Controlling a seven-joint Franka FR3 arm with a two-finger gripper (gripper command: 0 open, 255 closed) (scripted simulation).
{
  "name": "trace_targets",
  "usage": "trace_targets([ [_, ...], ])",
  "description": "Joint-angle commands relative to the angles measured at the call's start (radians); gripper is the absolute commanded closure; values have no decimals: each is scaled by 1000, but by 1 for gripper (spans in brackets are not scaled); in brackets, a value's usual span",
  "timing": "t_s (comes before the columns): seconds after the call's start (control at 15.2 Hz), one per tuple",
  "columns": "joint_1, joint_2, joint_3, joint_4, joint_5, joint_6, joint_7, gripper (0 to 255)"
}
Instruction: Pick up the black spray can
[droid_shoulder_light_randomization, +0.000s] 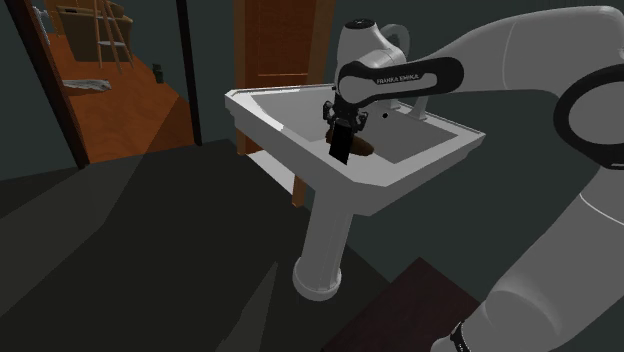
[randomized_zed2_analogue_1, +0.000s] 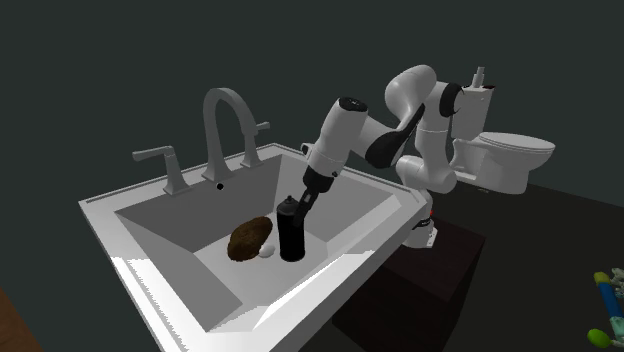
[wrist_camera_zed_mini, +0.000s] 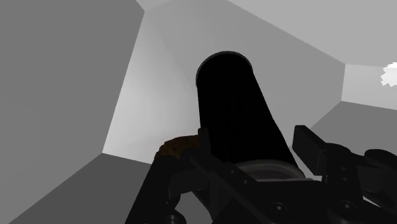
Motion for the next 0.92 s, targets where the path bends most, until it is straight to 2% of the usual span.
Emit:
trace_targets([
  [0.0, -1, 1, -1, -2, 0, 2, 0, 255],
  [0.46, 0, 0, 0, -3, 0, 1, 1, 255],
  [0.86, 2, -7, 2, 67, 14, -72, -25, 255],
])
